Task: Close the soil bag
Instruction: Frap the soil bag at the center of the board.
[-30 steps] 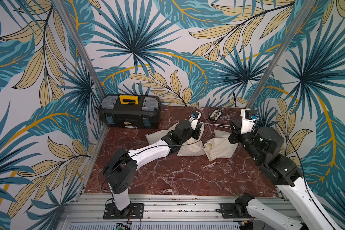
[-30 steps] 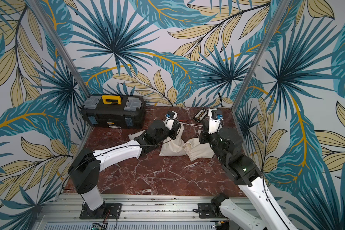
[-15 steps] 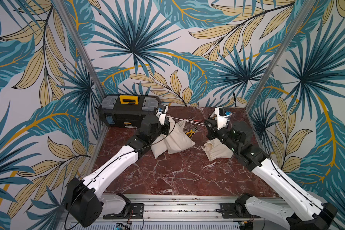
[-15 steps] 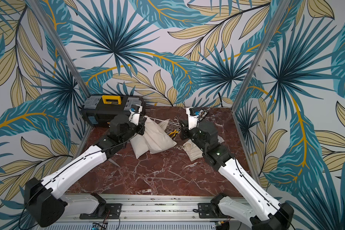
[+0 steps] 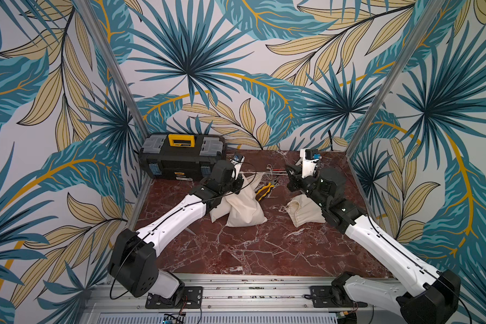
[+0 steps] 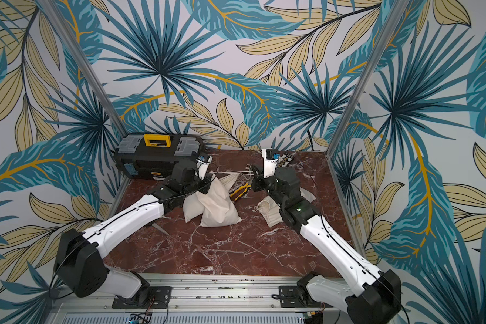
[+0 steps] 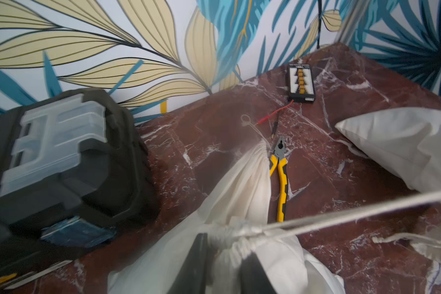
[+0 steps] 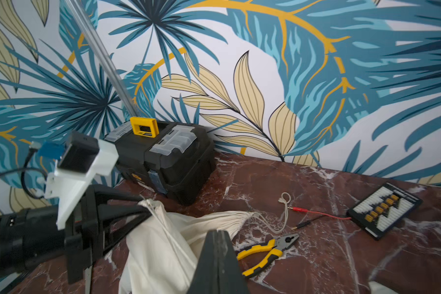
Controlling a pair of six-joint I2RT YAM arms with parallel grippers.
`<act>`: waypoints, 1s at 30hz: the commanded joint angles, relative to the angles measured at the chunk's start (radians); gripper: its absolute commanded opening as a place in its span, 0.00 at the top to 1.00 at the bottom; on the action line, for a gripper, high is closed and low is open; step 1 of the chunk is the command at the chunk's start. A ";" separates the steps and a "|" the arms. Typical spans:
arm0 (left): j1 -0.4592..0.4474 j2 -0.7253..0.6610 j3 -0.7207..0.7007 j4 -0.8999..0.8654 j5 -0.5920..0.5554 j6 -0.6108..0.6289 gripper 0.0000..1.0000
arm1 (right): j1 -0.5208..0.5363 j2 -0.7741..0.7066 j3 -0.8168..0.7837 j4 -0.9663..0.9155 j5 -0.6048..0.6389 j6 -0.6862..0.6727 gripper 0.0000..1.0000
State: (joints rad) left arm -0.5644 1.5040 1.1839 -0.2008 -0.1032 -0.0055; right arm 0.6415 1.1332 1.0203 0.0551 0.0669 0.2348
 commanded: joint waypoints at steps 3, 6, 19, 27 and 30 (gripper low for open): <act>-0.045 0.000 -0.008 0.123 0.155 0.040 0.60 | -0.008 -0.103 0.028 -0.067 0.024 -0.023 1.00; -0.074 -0.026 -0.018 0.188 0.222 0.088 0.48 | -0.008 -0.133 0.082 -0.113 -0.004 -0.032 1.00; -0.179 0.012 0.050 0.279 0.367 0.254 0.18 | -0.008 -0.116 0.142 -0.168 -0.054 -0.042 1.00; -0.190 0.094 0.113 0.268 0.167 0.268 0.36 | -0.008 -0.159 0.150 -0.199 -0.021 -0.050 1.00; -0.190 0.116 0.125 0.259 0.124 0.278 0.50 | -0.008 -0.171 0.152 -0.210 -0.011 -0.055 1.00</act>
State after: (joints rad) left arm -0.7586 1.6085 1.2697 0.0631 0.0986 0.2623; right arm 0.6353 0.9848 1.1591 -0.1375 0.0368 0.1974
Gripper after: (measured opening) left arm 0.533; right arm 0.063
